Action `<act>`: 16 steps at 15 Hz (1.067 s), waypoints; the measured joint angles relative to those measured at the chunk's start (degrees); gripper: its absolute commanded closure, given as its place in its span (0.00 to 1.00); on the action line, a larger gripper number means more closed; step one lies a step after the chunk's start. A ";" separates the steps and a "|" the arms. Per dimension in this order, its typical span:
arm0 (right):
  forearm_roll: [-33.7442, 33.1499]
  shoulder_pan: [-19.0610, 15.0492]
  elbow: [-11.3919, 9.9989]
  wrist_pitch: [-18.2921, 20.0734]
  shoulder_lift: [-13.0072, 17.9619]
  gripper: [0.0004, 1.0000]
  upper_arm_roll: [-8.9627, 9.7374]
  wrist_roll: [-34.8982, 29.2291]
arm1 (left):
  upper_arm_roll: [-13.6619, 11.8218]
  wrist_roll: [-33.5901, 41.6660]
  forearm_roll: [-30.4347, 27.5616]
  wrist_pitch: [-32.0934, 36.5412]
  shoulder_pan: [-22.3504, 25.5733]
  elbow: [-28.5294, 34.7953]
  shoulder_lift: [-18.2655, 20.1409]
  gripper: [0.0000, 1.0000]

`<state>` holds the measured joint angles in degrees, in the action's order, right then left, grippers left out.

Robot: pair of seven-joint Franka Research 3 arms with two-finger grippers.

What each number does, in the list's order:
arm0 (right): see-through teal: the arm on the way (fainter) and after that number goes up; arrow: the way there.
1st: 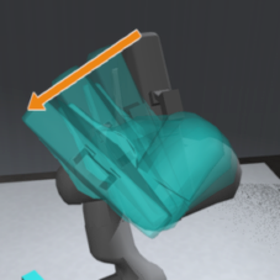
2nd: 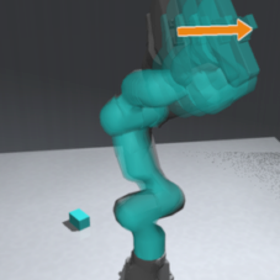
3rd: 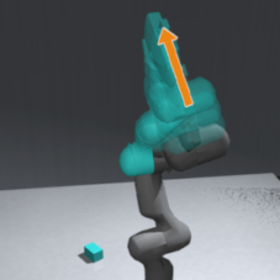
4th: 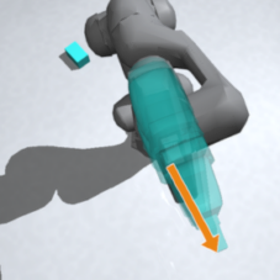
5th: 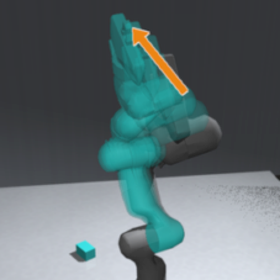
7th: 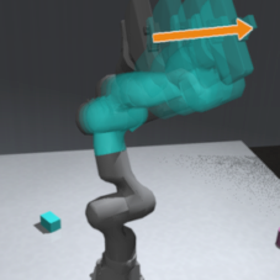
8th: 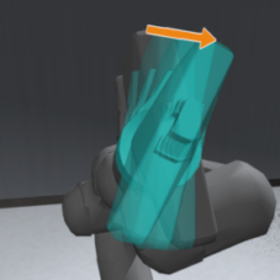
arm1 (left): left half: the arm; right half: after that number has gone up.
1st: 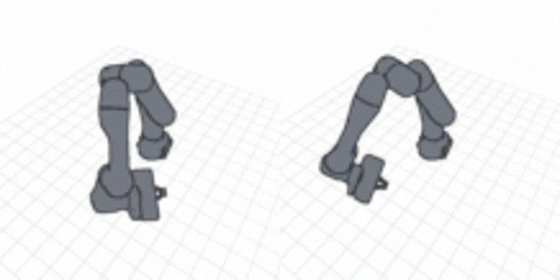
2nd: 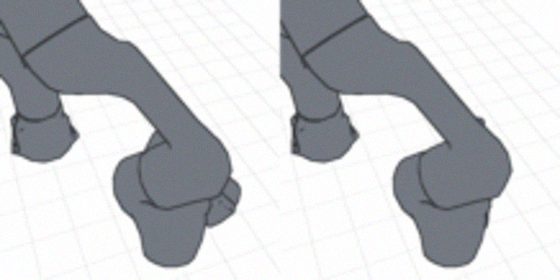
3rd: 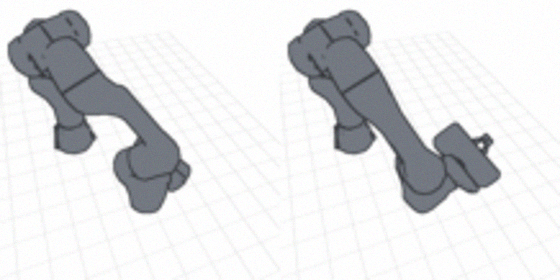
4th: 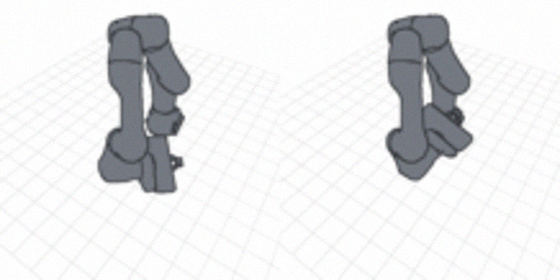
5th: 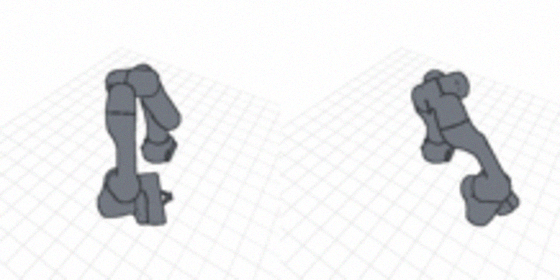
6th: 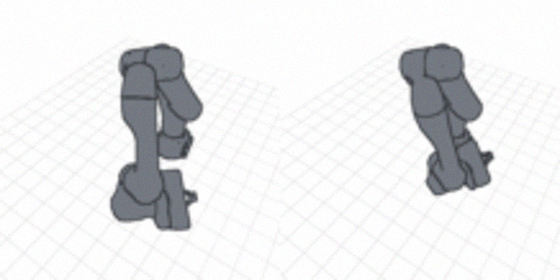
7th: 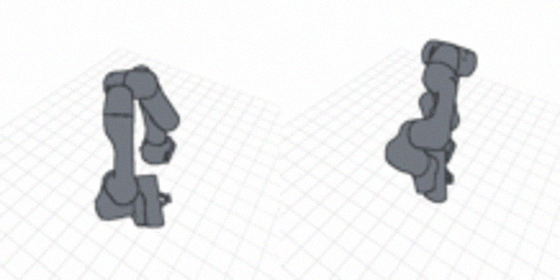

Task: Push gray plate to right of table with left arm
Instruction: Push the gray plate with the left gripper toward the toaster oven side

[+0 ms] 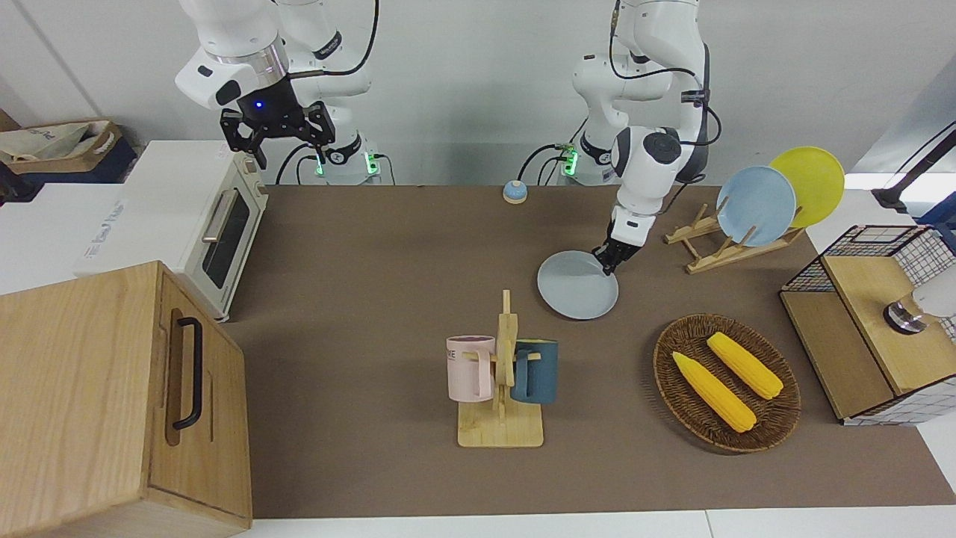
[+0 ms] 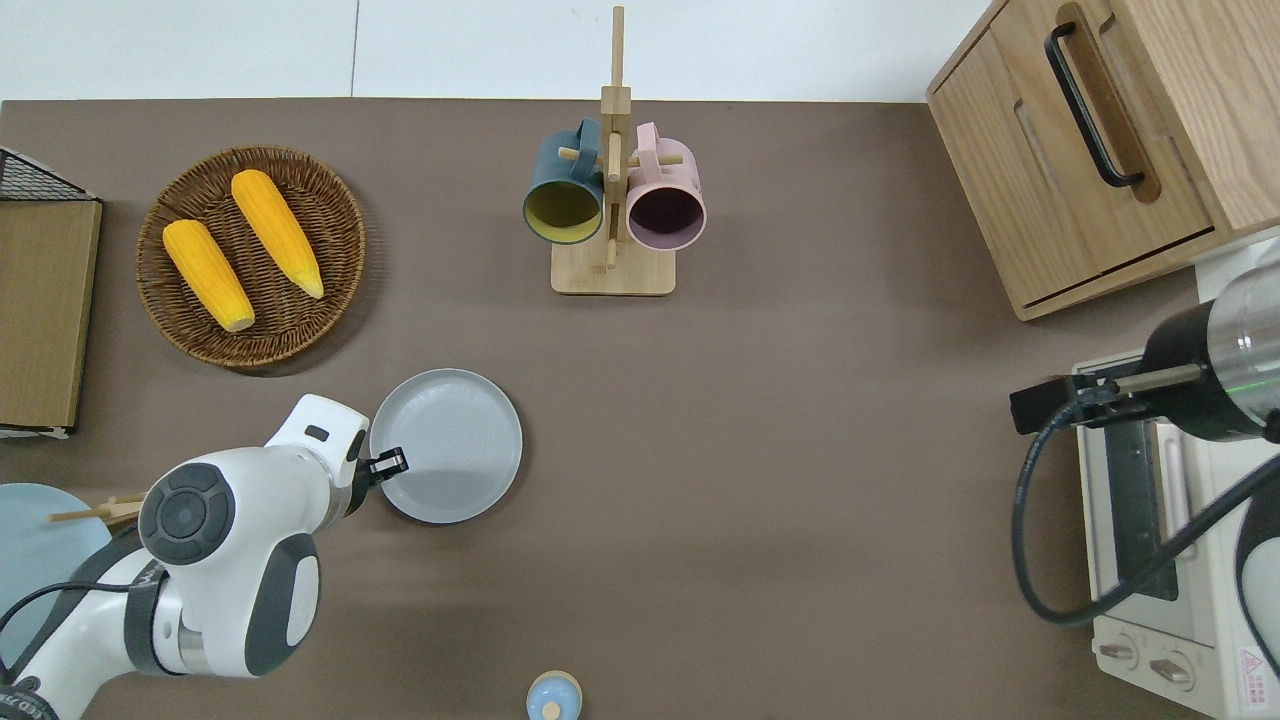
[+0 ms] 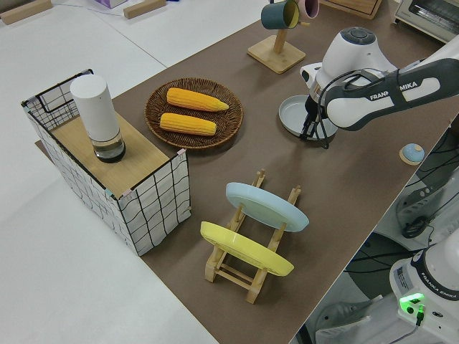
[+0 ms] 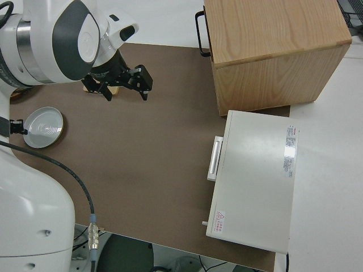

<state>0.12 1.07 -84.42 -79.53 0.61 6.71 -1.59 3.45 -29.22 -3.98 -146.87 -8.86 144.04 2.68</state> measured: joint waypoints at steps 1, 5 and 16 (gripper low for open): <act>0.00 0.00 0.00 0.00 0.00 0.02 0.00 0.00 | 1.25 -1.81 0.00 0.00 -0.01 0.00 0.03 1.00; 0.00 0.00 0.00 0.00 0.00 0.02 0.00 0.00 | 5.79 -7.77 0.00 0.00 -0.05 -0.02 0.05 1.00; 0.00 0.00 0.00 0.00 0.00 0.02 0.00 0.00 | 17.97 -27.28 2.87 1.74 -0.95 -3.36 -0.70 1.00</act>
<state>0.12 1.07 -84.42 -79.53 0.61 6.71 -1.59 21.43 -56.50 -1.10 -145.13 -9.80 140.69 1.98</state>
